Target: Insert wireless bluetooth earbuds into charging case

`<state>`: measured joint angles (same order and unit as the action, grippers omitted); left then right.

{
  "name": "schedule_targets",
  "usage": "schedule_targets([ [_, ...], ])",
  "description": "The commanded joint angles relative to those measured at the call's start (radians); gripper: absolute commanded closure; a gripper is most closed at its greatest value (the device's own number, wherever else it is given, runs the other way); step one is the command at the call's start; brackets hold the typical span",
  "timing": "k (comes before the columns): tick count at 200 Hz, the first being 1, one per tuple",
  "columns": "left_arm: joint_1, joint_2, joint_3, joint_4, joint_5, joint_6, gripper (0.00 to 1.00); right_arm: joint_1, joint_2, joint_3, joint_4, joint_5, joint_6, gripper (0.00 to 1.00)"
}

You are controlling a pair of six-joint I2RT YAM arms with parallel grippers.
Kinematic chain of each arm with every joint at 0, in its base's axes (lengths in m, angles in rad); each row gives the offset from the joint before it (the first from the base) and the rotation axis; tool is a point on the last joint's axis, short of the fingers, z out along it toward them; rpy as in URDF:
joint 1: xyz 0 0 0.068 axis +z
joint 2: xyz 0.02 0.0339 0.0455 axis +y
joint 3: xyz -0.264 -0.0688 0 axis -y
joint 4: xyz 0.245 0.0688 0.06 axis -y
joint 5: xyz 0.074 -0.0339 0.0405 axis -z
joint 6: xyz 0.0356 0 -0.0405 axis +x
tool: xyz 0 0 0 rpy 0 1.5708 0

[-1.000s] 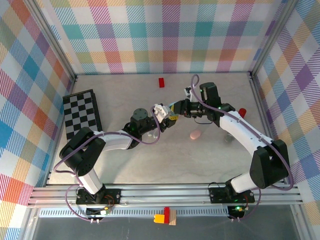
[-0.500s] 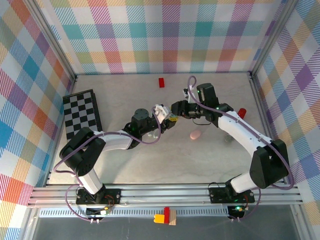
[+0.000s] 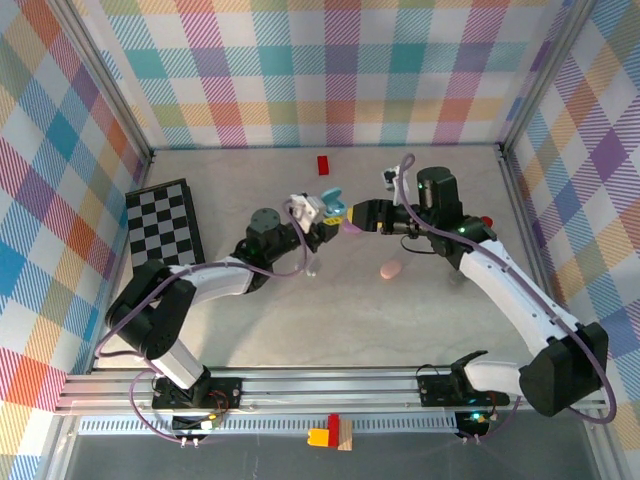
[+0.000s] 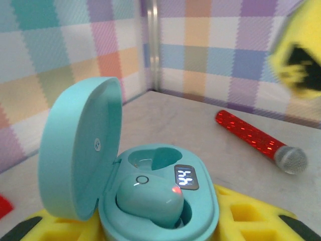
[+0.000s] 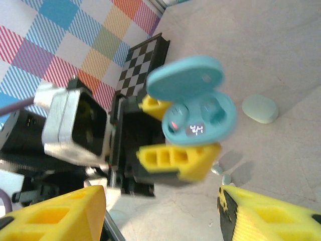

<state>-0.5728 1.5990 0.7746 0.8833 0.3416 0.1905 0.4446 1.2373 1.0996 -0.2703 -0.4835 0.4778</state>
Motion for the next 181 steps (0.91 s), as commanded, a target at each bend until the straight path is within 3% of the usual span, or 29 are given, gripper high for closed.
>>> schedule_targets([
  [1,0.065,-0.077,-0.034,-0.018,-0.016,-0.027,0.61,0.000,0.000,-0.038,0.031,0.033,-0.002,0.39],
  [66,0.245,-0.221,-0.113,0.007,0.006,-0.089,0.61,0.055,0.199,-0.075,0.223,0.050,0.136,0.41],
  [132,0.254,-0.470,-0.102,-0.245,-0.069,-0.077,0.61,0.171,0.578,0.107,0.280,0.099,0.228,0.42],
  [181,0.257,-0.575,-0.094,-0.383,-0.069,-0.066,0.61,0.247,0.832,0.307,0.283,0.050,0.255,0.52],
])
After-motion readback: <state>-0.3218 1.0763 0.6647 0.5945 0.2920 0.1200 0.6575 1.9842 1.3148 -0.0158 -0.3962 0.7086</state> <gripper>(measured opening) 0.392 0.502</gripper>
